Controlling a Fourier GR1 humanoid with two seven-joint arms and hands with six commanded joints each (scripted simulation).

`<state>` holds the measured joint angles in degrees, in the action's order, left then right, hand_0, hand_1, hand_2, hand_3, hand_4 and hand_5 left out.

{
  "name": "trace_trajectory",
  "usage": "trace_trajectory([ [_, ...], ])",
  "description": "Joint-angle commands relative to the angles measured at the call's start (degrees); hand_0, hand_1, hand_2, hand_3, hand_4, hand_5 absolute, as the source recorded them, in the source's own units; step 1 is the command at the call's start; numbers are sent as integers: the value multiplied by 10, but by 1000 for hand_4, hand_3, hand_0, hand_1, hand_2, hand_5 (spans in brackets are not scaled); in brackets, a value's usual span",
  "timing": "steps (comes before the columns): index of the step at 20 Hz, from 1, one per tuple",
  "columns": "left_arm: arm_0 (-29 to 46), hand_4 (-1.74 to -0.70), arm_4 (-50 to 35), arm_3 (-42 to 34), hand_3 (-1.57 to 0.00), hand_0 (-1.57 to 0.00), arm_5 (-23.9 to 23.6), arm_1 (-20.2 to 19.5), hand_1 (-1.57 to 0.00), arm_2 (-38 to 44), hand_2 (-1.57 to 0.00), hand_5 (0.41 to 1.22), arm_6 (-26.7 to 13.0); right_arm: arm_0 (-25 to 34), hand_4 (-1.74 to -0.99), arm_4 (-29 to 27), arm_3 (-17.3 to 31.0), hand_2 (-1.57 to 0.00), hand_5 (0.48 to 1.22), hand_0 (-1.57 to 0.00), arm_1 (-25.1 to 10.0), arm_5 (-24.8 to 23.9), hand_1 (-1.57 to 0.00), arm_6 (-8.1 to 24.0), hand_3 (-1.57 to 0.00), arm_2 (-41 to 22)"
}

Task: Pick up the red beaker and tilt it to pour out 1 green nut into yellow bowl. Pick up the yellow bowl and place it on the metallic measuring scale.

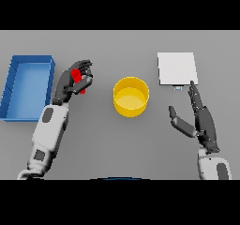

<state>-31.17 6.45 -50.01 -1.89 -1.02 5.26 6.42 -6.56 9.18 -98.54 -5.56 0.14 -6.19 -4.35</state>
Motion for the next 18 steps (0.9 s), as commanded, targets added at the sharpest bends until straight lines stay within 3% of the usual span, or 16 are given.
trace_trajectory([
  [1, -7, -1441, 11, 8, -706, -681, -20, 6, -701, -2, -715, 949, 0, 0, -1285, -2, 3, 1, 683, 1, 1, 1, 1, 5, 1, 1],
  [4, -15, -1443, 31, 24, -1128, -1115, -42, 9, -1125, -6, -1133, 1082, 27, 5, -1290, 0, -1, 1, 684, 1, 6, -1, 1, 15, 1, -4],
  [6, -12, -1447, 32, 21, -1288, -1279, -44, 11, -1286, -3, -1290, 1132, 31, 5, -1293, -2, -3, 1, 682, 1, 8, 0, 1, 6, 1, -5],
  [7, -15, -1506, 35, 23, -1344, -1338, -50, 13, -1343, -2, -1347, 1132, 33, 10, -1296, -1, 4, 1, 681, 1, 10, -1, 1, 15, 1, -4],
  [13, -16, -1679, 5, -2, -1512, -1510, -49, 4, -1511, -10, -1512, 1103, 64, 12, -1263, 14, 15, 1, 671, 1, 7, -2, 1, 1, 1, -11],
  [18, -22, -1721, 27, -75, -1552, -1551, -63, -23, -1551, -57, -1552, 1101, 19, 9, -1245, 22, 10, 1, 673, 1, 7, -8, 1, -10, 1, -13],
])
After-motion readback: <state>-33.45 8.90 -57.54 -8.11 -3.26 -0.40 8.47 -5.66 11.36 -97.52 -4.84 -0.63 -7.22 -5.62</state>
